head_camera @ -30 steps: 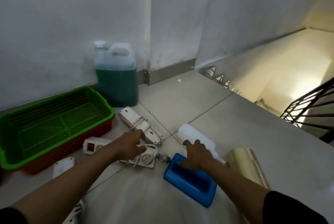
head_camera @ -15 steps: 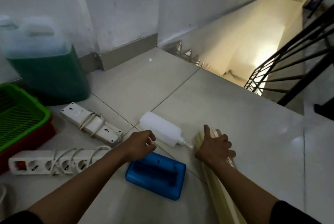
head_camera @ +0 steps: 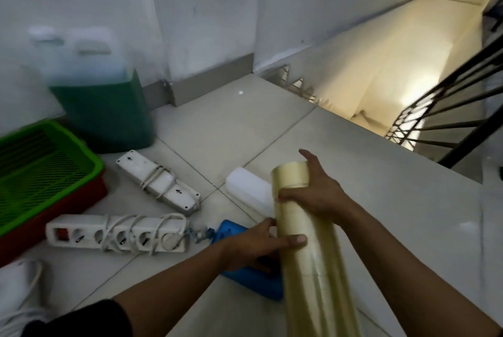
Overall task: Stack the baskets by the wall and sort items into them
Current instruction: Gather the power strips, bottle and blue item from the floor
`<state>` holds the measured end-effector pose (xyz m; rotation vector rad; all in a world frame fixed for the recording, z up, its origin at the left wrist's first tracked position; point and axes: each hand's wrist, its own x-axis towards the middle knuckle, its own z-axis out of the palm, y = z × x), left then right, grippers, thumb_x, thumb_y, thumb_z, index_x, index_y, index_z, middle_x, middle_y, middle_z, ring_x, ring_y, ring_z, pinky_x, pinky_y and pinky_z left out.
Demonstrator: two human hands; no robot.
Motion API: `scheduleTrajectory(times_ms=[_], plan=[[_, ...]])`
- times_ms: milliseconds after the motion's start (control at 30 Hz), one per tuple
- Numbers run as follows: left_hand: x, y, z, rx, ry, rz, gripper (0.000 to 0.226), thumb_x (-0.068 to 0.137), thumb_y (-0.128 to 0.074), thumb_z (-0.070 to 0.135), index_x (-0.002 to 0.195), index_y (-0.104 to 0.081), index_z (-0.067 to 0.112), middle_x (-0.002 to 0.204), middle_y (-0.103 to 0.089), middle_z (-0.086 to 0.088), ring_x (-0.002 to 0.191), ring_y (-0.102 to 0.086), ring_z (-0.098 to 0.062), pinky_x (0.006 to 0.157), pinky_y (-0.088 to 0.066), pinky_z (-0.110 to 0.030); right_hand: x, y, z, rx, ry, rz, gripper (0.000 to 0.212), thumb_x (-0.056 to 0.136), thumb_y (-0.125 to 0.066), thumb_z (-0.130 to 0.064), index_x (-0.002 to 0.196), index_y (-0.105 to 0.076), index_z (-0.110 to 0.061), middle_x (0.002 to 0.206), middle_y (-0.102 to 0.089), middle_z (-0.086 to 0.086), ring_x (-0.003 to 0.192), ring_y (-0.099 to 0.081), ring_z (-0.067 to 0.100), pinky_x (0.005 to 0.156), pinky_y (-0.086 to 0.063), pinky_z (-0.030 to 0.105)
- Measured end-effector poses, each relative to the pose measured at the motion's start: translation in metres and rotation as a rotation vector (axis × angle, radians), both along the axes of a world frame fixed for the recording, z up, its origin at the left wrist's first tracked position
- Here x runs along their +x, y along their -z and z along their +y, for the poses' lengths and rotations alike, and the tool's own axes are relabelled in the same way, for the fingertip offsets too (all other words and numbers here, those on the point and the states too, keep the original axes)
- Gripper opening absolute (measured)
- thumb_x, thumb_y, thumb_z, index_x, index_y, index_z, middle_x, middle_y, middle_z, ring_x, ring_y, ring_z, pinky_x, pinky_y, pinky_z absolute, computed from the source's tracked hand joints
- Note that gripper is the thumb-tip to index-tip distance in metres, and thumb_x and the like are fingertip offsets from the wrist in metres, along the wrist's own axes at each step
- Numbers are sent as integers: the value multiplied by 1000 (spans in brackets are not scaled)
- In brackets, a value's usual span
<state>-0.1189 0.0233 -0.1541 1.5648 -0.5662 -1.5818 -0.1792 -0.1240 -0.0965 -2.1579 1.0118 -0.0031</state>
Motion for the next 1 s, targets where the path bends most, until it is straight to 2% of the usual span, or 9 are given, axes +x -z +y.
scheduleTrajectory(times_ms=[100, 233, 400, 567, 667, 733, 800, 900, 1000], plan=[[7, -8, 22, -133, -266, -8, 88, 57, -82, 53, 132, -43, 26, 125, -63, -1, 112, -62, -22, 93, -52, -47, 30, -9, 28, 119, -12, -132, 111, 53, -78, -54, 138, -7, -55, 144, -37, 3, 121, -45, 35, 98, -46, 52], [33, -25, 78, -97, -517, -198, 99, 44, -85, 57, 129, -44, 28, 118, -65, 2, 104, -65, -18, 88, -56, -42, 71, -14, 79, 259, -89, -239, 108, 66, -80, -43, 143, -5, -50, 147, -34, 4, 117, -48, 31, 91, -46, 43], [67, -49, 167, 47, -551, -503, 99, 51, -83, 54, 131, -28, 37, 121, -54, 9, 107, -57, -14, 91, -52, -36, 102, -22, 156, 457, -210, -327, 111, 63, -83, -45, 140, -4, -54, 147, -34, -2, 110, -47, 24, 88, -49, 47], [92, -64, 268, 209, -617, -733, 107, 41, -81, 62, 134, -37, 31, 122, -56, 7, 106, -58, -14, 94, -51, -37, 128, -14, 224, 702, -365, -335, 94, 76, -73, -42, 143, -6, -53, 147, -33, 2, 116, -52, 29, 90, -53, 54], [91, -68, 336, 327, -641, -799, 102, 47, -82, 57, 134, -35, 29, 118, -55, 6, 103, -57, -13, 92, -51, -33, 139, -1, 260, 684, -554, -233, 80, 81, -66, -48, 143, -16, -48, 148, -37, 2, 121, -52, 27, 91, -50, 42], [84, -65, 378, 455, -650, -837, 104, 51, -84, 53, 136, -31, 25, 115, -50, 5, 102, -55, -15, 86, -50, -27, 140, 11, 282, 662, -566, -116, 67, 84, -65, -43, 139, -27, -43, 122, -56, 2, 101, -60, 25, 78, -50, 35], [73, -57, 421, 576, -663, -856, 112, 43, -83, 56, 136, -30, 23, 114, -48, 4, 99, -54, -15, 76, -46, -21, 136, 28, 304, 611, -628, 63, 59, 86, -64, -36, 136, -32, -39, 103, -58, 3, 85, -62, 24, 72, -50, 33], [56, -42, 477, 722, -643, -852, 135, 23, -73, 75, 138, -25, 22, 122, -52, 0, 98, -53, -15, 77, -44, -22, 126, 55, 328, 548, -772, 339, 70, 87, -61, -38, 144, -19, -35, 101, -55, 5, 78, -62, 22, 66, -52, 31], [41, -27, 514, 844, -576, -795, 132, 34, -79, 70, 140, -19, 20, 128, -52, -5, 97, -51, -14, 79, -44, -22, 114, 83, 357, 589, -763, 522, 89, 83, -64, -43, 147, -4, -25, 116, -50, 10, 72, -63, 24, 55, -58, 34]])
